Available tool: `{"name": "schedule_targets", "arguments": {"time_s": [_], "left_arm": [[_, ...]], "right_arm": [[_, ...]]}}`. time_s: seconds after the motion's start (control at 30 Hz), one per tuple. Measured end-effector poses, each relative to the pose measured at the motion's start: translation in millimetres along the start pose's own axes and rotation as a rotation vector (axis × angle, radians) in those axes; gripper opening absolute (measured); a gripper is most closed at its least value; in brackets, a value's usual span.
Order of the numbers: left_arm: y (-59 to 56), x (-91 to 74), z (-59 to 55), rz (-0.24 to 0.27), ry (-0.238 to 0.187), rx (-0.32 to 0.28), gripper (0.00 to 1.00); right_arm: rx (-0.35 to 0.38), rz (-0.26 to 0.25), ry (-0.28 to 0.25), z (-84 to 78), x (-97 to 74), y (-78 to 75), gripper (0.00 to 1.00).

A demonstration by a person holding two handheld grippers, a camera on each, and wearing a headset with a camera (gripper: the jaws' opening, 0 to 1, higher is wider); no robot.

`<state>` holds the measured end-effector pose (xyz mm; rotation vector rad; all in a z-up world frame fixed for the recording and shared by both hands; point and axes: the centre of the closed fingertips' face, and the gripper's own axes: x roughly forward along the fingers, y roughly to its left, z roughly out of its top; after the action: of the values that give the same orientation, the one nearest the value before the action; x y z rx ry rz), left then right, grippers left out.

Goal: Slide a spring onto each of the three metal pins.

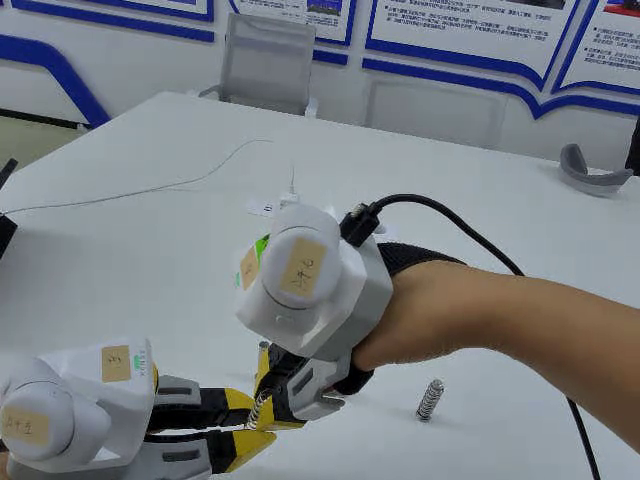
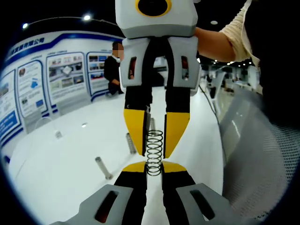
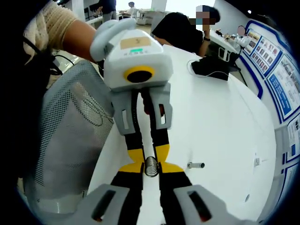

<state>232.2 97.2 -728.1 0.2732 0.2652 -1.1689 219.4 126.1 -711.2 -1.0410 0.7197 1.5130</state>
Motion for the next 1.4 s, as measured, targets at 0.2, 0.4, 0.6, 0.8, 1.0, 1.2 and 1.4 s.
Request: {"name": "schedule_targets", "arguments": {"time_s": [0.2,0.4,0.6,0.8,1.0,1.2,1.4], "left_arm": [[-0.7,0.2,1.4,0.000,-0.007,-0.004,0.11],[0.9,1.0,1.8,0.003,-0.009,-0.016,0.11],[5.0,0.0,0.8,0.017,-0.008,-0.031,0.14],[7.4,-2.8,-4.8,0.028,0.000,-0.055,0.19],[12.4,-6.3,-9.7,0.050,0.008,-0.075,0.25],[19.2,-9.5,-14.2,0.078,0.017,-0.090,0.33],[22.0,-11.6,-17.4,0.094,0.021,-0.102,0.38]], "right_arm": [[0.012,0.004,-0.008,0.0,0.5,0.6,0.13],[0.020,0.002,-0.009,0.5,0.4,-1.8,0.12],[0.025,-0.003,-0.008,-0.1,-0.8,-5.9,0.12],[0.026,-0.009,-0.003,-1.5,-2.4,-9.7,0.12],[0.031,-0.016,0.002,-4.3,-4.2,-14.5,0.12],[0.039,-0.027,0.009,-9.0,-7.8,-21.3,0.12],[0.046,-0.037,0.015,-12.0,-11.2,-27.9,0.12]]}}
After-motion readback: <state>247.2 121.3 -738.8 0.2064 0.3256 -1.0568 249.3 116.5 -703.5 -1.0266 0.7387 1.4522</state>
